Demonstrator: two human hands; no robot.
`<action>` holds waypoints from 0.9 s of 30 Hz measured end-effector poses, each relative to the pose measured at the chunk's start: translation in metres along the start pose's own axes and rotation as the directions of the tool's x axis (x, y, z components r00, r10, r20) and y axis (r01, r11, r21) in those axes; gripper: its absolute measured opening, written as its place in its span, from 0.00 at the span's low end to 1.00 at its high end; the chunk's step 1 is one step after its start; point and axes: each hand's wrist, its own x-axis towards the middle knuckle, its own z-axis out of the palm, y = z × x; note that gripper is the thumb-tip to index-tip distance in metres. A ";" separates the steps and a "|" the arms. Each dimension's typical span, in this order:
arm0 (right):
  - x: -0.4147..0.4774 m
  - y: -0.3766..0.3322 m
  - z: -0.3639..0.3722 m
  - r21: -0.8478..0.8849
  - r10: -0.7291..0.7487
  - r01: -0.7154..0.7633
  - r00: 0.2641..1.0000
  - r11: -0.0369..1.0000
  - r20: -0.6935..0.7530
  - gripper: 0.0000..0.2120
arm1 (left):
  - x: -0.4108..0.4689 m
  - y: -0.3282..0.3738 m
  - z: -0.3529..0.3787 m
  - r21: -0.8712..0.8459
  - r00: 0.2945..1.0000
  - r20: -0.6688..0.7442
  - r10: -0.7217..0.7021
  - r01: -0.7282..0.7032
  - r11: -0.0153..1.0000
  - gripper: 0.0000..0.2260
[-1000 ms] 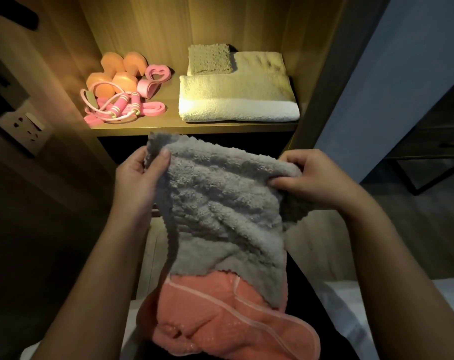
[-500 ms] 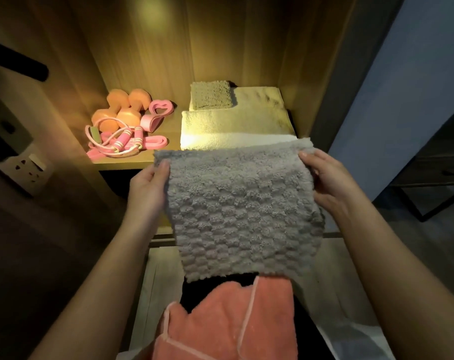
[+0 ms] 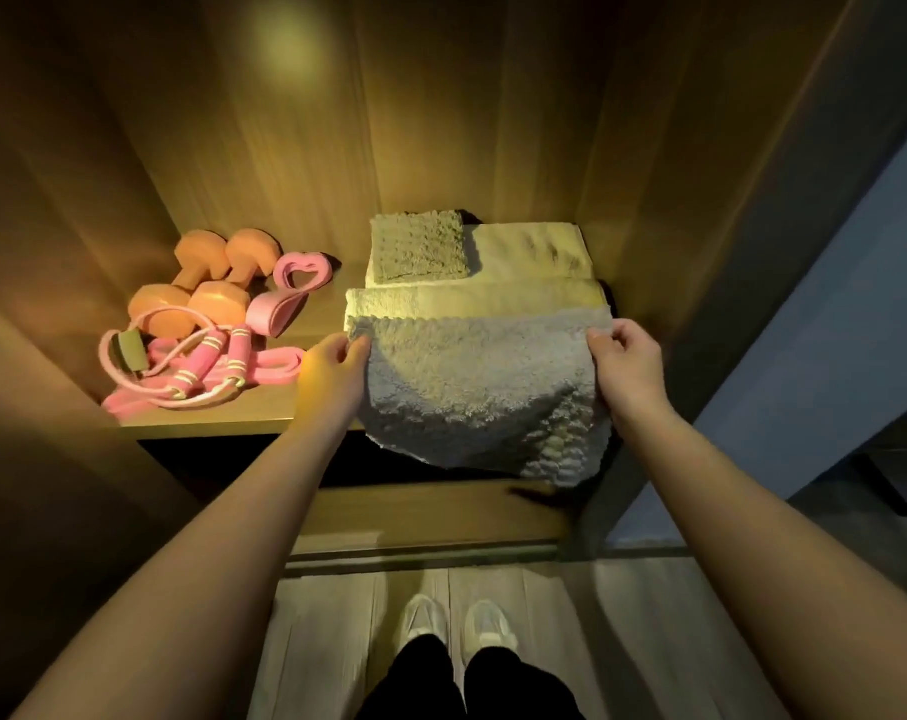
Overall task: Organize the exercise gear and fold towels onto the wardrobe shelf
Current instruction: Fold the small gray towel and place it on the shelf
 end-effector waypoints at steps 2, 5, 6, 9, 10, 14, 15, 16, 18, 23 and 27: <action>0.022 -0.003 0.013 -0.043 -0.033 0.032 0.999 0.999 -0.036 0.09 | 0.021 0.002 0.009 0.002 0.999 -0.049 0.014 -0.014 1.000 0.14; 0.055 -0.004 0.032 -0.075 -0.054 0.047 0.994 0.996 -0.098 0.12 | 0.051 0.003 0.023 0.074 0.994 -0.095 0.047 -0.040 0.996 0.07; 0.064 -0.002 0.038 -0.120 -0.076 0.062 0.991 0.991 -0.111 0.13 | 0.058 0.003 0.028 0.106 0.991 -0.108 0.083 -0.072 0.992 0.06; 0.085 0.007 0.048 -0.364 -0.139 0.101 0.987 0.926 -0.081 0.10 | 0.075 -0.003 0.040 0.290 0.979 -0.105 0.177 -0.141 0.947 0.10; 0.090 0.011 0.051 -0.454 -0.149 0.107 0.987 0.885 -0.058 0.09 | 0.078 -0.005 0.043 0.365 0.981 -0.096 0.168 -0.122 0.923 0.11; 0.095 0.014 0.056 -0.702 -0.209 0.128 0.977 0.700 -0.030 0.05 | 0.084 -0.001 0.046 0.489 0.973 -0.140 0.181 -0.091 0.867 0.10; 0.095 0.011 0.056 -0.723 -0.226 0.135 0.974 0.678 -0.030 0.11 | 0.083 0.002 0.046 0.535 0.960 -0.154 0.235 -0.119 0.837 0.13; 0.093 0.008 0.057 -0.726 -0.246 0.165 0.969 0.667 -0.006 0.17 | 0.081 0.005 0.047 0.565 0.941 -0.144 0.305 -0.175 0.806 0.16; 0.084 0.002 0.064 -0.686 -0.334 0.335 0.932 0.646 0.140 0.23 | 0.068 0.013 0.057 0.497 0.908 -0.042 0.418 -0.344 0.797 0.20; 0.056 0.021 0.087 -0.658 -0.133 0.589 0.784 0.468 0.607 0.24 | 0.037 0.003 0.095 0.580 0.818 0.429 0.383 -0.575 0.577 0.25; 0.062 0.032 0.080 -0.748 -0.098 0.531 0.836 0.399 0.541 0.26 | 0.046 -0.009 0.088 0.655 0.842 0.431 0.324 -0.539 0.529 0.30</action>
